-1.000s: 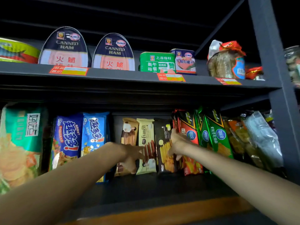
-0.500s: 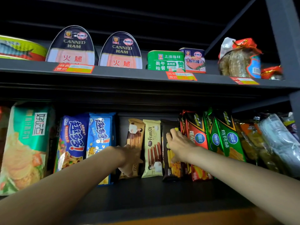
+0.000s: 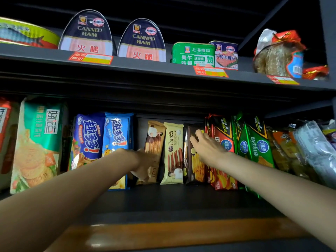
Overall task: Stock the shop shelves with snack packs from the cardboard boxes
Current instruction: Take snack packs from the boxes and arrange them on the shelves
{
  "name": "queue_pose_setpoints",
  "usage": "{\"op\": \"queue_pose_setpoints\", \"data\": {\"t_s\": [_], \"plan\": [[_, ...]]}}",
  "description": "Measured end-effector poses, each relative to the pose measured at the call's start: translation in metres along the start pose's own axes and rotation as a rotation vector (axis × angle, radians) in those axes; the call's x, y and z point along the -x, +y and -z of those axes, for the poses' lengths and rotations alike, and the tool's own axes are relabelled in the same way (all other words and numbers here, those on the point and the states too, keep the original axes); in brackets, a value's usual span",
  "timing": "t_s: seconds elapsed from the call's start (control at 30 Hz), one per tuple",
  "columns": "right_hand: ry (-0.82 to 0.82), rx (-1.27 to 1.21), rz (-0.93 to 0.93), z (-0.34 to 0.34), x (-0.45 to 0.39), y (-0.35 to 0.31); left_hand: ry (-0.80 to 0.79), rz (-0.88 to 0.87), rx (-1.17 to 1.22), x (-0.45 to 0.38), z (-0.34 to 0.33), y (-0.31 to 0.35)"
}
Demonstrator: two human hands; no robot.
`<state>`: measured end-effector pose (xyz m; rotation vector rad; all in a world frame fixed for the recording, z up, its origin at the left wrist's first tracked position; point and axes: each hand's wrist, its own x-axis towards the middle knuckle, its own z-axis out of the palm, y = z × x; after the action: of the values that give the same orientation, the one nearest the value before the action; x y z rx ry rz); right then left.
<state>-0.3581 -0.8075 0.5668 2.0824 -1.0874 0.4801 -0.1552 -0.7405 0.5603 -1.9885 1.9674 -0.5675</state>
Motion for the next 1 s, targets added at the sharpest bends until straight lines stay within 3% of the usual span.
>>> {"op": "queue_pose_setpoints", "data": {"t_s": [0.17, 0.23, 0.33, 0.43, 0.5, 0.57, 0.63, 0.73, 0.8, 0.87, 0.93, 1.0], "plan": [[-0.043, -0.151, 0.002, 0.014, 0.01, -0.01, 0.063, -0.02, 0.048, 0.018, 0.009, -0.002], [-0.001, -0.266, 0.005, 0.025, 0.018, -0.018, 0.225, 0.013, 0.124, 0.036, 0.009, -0.01], [0.094, -0.437, 0.091, 0.049, 0.035, -0.044, 0.597, 0.076, 0.087, 0.08, 0.003, -0.026], [0.206, -0.62, 0.206, 0.083, 0.052, -0.088, 0.955, 0.047, 0.232, 0.148, -0.015, -0.044], [0.329, -0.766, 0.282, 0.106, 0.062, -0.131, 1.097, 0.06, 0.355, 0.204, -0.043, -0.054], [0.413, -0.907, 0.395, 0.126, 0.074, -0.186, 1.137, 0.183, 0.439, 0.265, -0.084, -0.063], [0.42, -1.039, 0.523, 0.142, 0.092, -0.256, 1.069, 0.306, 0.451, 0.33, -0.135, -0.073], [0.235, -1.173, 0.781, 0.151, 0.135, -0.374, 0.847, 0.498, 0.472, 0.439, -0.226, -0.087], [-0.014, -1.172, 0.944, 0.142, 0.17, -0.454, 0.706, 0.725, 0.518, 0.515, -0.291, -0.094], [-0.32, -1.115, 1.066, 0.126, 0.205, -0.535, 0.438, 0.924, 0.579, 0.587, -0.358, -0.094], [-0.571, -1.003, 1.129, 0.107, 0.237, -0.609, 0.085, 1.02, 0.685, 0.645, -0.41, -0.079], [-0.76, -0.887, 1.159, 0.088, 0.262, -0.67, -0.027, 1.07, 0.84, 0.687, -0.449, -0.068]]}}
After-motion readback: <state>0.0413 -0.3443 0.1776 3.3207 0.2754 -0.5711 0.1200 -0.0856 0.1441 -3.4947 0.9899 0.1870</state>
